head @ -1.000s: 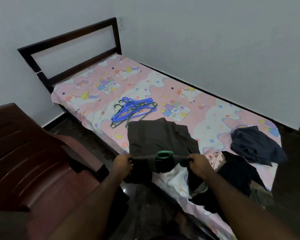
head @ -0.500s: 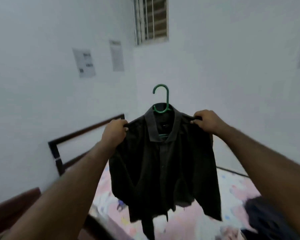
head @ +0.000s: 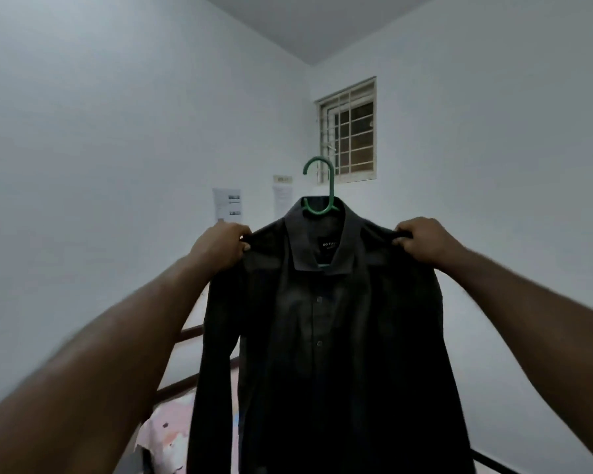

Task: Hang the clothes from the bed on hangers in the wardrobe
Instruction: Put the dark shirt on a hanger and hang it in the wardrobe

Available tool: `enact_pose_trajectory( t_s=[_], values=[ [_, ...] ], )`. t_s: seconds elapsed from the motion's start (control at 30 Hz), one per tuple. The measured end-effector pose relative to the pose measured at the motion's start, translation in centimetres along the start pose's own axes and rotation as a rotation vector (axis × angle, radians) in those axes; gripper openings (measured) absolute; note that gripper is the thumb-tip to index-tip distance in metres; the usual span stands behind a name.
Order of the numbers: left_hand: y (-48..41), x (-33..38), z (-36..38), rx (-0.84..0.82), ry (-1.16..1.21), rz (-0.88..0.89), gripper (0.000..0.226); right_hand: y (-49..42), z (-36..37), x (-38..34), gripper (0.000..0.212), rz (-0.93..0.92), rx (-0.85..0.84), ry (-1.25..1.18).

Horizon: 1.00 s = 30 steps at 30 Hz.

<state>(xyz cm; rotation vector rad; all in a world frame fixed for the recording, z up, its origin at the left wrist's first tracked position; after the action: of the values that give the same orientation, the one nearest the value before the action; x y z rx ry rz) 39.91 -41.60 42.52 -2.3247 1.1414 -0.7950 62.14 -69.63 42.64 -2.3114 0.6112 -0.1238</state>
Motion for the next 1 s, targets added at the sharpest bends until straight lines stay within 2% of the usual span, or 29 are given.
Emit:
enact_pose_trajectory(
  t_s=[0.1,0.2,0.27,0.4,0.43,0.53,0.63,0.73,0.87,1.0],
  values=[
    [0.0,-1.0,-0.9,0.04,0.024,-0.056,0.023,-1.0,0.3,0.0,0.014,-0.039,0.023,-0.043],
    [1.2,-2.5,0.0,-0.009,-0.006,-0.135,0.021,-1.3,3.2,-0.5,0.013,-0.074,-0.096,-0.04],
    [2.3,-3.6,0.3,-0.005,-0.022,-0.185,0.022,-1.3,4.4,-1.1,0.014,-0.096,-0.101,-0.073],
    [4.9,-4.9,-1.9,0.164,-0.056,-0.201,0.022,-1.2,4.9,-2.4,0.011,-0.166,0.064,-0.169],
    [5.7,-5.4,-1.8,0.171,-0.105,-0.228,0.022,-1.3,5.8,-3.1,0.013,-0.187,0.052,-0.175],
    [9.4,-8.4,0.3,0.043,-0.257,-0.343,0.024,-1.0,10.5,-6.3,0.021,-0.28,-0.118,-0.165],
    [13.1,-11.6,-0.7,0.067,-0.246,-0.449,0.025,-1.3,12.4,-9.2,0.02,-0.355,-0.113,-0.237],
    [16.8,-14.6,-2.4,-0.026,-0.255,-0.521,0.022,-1.2,14.9,-13.4,0.02,-0.43,-0.174,-0.31],
    [24.4,-19.9,-4.9,-0.227,-0.334,-0.692,0.008,0.8,19.5,-21.9,0.016,-0.528,-0.326,-0.443],
    [33.8,-25.2,-7.9,-0.377,-0.375,-0.92,0.012,5.1,22.7,-32.4,0.014,-0.683,-0.474,-0.522]
  ],
)
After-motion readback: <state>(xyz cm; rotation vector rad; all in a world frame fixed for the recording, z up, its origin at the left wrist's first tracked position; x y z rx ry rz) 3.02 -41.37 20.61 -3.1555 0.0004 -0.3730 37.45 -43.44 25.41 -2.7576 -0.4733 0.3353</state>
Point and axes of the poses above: each hand's wrist, its own y-axis away from the middle knuckle, its own z-axis out of the palm, x = y × z, the point moved 10 cm from there along -y, towards the middle knuckle, and after that the axes turned 13 degrees about -z, right-handed, at the moved point
